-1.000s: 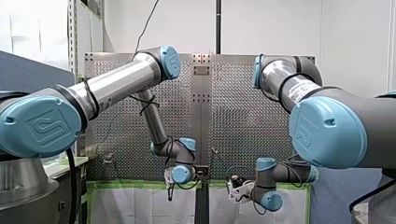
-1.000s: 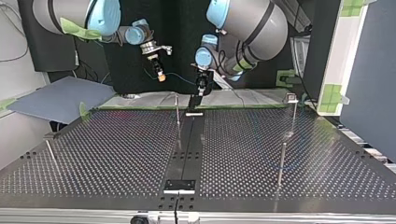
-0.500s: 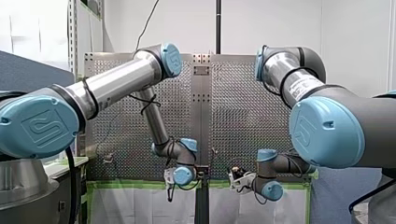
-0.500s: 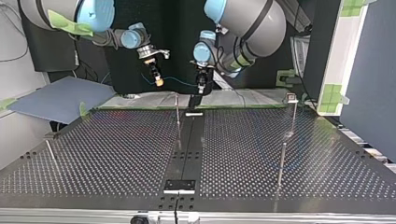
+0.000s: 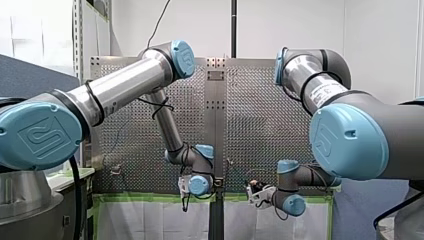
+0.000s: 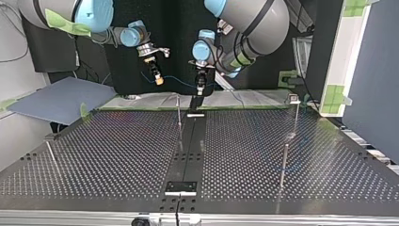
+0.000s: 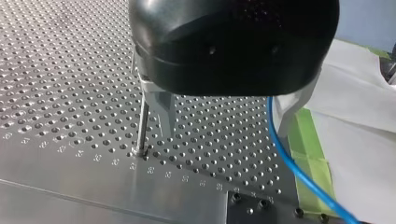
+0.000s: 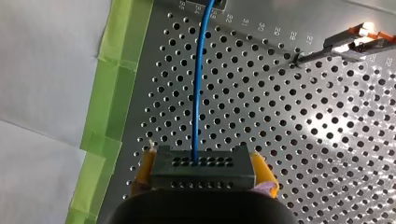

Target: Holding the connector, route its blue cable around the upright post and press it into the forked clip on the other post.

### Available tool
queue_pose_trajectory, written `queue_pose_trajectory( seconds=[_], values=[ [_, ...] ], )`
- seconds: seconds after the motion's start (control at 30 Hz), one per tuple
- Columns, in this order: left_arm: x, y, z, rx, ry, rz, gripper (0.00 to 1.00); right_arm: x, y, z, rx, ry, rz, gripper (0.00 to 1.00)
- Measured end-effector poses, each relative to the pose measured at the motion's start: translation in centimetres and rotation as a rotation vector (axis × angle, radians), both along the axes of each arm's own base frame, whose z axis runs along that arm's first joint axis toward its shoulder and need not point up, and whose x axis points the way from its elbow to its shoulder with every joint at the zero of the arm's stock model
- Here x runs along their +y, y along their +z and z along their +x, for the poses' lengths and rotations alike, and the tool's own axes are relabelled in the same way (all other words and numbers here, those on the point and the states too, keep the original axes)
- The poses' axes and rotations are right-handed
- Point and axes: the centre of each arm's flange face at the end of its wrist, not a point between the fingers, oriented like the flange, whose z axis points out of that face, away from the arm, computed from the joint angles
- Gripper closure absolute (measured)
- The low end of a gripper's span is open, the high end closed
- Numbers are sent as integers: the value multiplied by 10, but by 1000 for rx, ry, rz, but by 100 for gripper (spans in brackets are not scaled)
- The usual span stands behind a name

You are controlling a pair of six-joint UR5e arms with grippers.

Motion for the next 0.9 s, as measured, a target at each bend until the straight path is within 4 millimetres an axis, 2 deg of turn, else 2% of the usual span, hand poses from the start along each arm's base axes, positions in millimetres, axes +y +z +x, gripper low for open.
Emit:
queue_pose_trajectory(
  seconds=[0.13,0.47,0.9],
  values=[
    [2,0,0,-7,17,26,0,1,7,-2,-1,4,-2,100],
    [3,2,1,-40,47,95,0,-5,38,-2,-11,7,-28,100],
    [-2,4,-3,-51,47,98,0,-6,40,-2,-12,-18,-26,100]
  ],
)
